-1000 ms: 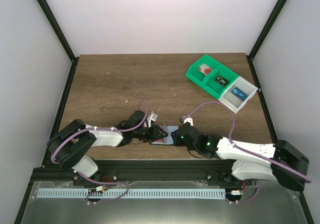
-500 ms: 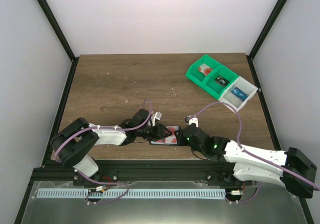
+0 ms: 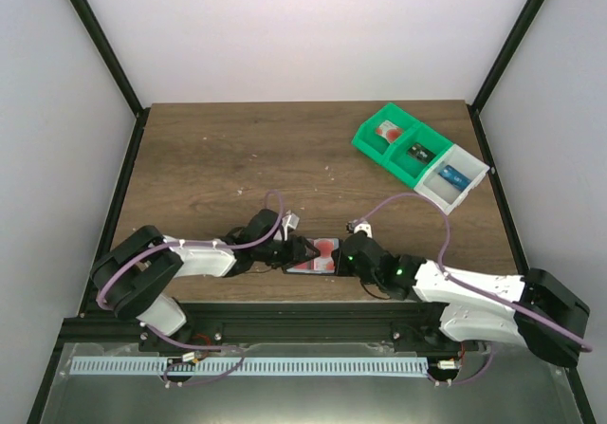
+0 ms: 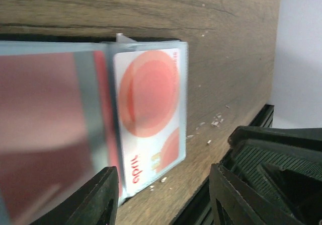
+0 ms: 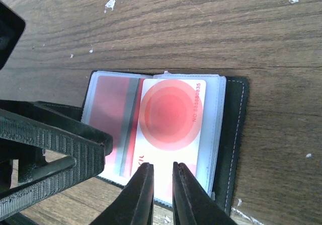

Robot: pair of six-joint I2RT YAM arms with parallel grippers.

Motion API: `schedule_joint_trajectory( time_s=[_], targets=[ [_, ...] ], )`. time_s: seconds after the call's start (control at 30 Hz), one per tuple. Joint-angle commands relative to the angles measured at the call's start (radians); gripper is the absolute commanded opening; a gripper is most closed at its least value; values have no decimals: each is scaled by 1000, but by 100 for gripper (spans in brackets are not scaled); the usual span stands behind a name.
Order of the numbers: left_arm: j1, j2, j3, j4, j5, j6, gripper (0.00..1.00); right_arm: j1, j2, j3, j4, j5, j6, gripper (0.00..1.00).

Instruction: Take the credit cards out of the card holder

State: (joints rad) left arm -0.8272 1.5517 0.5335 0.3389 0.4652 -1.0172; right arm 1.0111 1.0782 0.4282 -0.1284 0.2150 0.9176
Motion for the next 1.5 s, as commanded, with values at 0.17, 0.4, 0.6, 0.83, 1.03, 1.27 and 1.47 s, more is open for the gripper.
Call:
schedule_joint_trajectory(
  time_s=[0.17,0.4,0.6,0.83,1.03,1.27,1.47],
  targets=[
    [25,8,-37,22,-21,24,46,-55,91,0,75,-71,-21,8],
    [29,34,-32,28,-14,32,43,-72,172,1,95,-75,-18,8],
    [27,46,-33,38,-15,29,39,-74,225,-9,101,-75,-1,8],
    [27,81,-48,99,-5,9,35,-74,237,-47,129,-95,25,8],
    [25,108,-38,137,14,-7,27,-74,230,-60,137,-98,31,8],
    [18,126,-40,184,38,-25,19,-75,233,-62,142,-99,29,8],
    [14,140,-44,220,52,-43,7,-74,233,-61,140,-99,28,8]
  ],
)
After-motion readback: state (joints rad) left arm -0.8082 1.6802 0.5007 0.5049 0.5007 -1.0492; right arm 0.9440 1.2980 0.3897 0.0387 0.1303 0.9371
